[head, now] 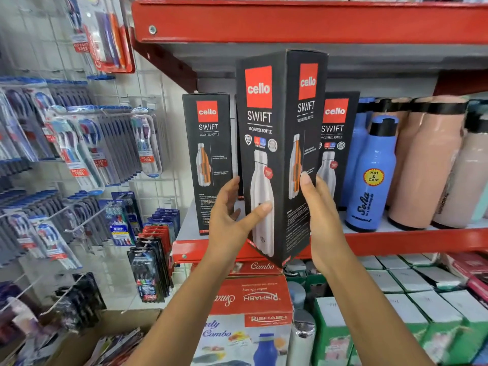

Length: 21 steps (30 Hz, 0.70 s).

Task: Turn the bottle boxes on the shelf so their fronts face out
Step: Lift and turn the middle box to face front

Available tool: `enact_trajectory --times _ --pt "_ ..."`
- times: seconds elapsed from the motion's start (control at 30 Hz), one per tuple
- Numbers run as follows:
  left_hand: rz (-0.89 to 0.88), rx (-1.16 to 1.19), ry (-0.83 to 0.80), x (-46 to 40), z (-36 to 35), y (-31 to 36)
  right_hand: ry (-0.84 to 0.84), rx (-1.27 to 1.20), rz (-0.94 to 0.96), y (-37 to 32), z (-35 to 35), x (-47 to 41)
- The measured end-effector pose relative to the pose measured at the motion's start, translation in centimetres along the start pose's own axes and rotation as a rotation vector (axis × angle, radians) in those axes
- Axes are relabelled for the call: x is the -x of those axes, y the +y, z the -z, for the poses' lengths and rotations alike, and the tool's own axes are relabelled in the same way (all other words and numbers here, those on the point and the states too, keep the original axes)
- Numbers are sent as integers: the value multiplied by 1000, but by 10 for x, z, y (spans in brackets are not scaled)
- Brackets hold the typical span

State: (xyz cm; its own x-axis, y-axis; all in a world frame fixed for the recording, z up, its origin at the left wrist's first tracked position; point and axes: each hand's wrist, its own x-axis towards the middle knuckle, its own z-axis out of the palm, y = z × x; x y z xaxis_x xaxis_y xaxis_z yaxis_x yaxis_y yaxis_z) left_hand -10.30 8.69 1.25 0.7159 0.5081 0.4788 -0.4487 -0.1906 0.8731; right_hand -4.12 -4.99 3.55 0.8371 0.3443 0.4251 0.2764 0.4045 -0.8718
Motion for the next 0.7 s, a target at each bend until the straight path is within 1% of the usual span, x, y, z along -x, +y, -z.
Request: enact_trajectory --times 0.17,0.23,0.4,0.47,0.53,0.7 --pt "21 -13 -73 6 -5 2 -12 25 -50 7 2 -3" --pt "-1 -7 -58 4 -7 3 -51 60 -52 10 2 -6" --pt "-45 2 35 -7 -13 2 -203 153 -61 13 9 -18" --pt "-56 22 54 -13 -16 1 -232 188 -43 16 12 -25" --pt "-72 26 49 -20 -19 -1 -247 212 -24 20 16 -33" --pt "-100 14 10 -36 -24 -10 -291 175 32 28 26 -51"
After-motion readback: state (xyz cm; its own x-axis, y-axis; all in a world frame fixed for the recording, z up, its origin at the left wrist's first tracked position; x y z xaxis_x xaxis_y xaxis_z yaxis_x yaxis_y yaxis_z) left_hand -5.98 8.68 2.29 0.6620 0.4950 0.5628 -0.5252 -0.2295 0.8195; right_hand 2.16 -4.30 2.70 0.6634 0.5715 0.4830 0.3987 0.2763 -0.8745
